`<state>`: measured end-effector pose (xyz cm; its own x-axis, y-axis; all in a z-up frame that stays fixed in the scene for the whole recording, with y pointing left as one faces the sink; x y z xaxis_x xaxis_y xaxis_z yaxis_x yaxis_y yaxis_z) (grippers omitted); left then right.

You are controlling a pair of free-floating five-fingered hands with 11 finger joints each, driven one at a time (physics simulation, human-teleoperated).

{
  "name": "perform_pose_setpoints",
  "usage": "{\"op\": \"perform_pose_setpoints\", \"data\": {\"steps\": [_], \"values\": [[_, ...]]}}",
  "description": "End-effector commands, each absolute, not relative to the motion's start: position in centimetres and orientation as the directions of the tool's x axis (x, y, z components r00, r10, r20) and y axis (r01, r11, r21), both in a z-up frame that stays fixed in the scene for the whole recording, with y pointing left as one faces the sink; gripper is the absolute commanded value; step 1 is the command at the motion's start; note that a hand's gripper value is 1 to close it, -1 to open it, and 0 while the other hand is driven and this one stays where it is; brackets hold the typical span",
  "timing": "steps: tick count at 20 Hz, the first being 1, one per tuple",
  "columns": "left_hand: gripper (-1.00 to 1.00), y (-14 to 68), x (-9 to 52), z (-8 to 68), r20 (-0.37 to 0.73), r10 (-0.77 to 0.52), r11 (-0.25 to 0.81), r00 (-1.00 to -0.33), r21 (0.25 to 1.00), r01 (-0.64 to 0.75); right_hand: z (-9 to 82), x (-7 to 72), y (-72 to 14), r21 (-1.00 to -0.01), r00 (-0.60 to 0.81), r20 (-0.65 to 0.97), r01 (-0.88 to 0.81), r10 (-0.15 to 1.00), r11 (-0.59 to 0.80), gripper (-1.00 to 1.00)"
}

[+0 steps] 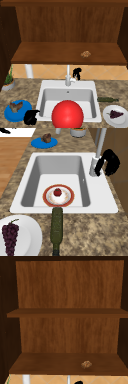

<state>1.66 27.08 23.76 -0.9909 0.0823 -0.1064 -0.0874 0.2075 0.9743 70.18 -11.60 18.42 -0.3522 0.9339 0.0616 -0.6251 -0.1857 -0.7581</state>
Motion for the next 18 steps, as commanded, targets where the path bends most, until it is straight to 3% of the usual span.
{"op": "perform_pose_setpoints", "data": {"steps": [1,18], "values": [[0.00,27.1,1.7,23.8,-0.106,0.082,0.208,-0.991,0.974,-0.087,18.5,70.2,-11.4,-0.756,-0.342,0.069,-0.631,0.937,-0.175,-1.00],[0.00,27.1,1.7,23.8,-0.106,0.082,0.208,-0.991,0.974,-0.087,25.9,64.7,-20.8,-0.863,-0.411,0.091,-0.487,0.907,-0.134,-1.00]]}}
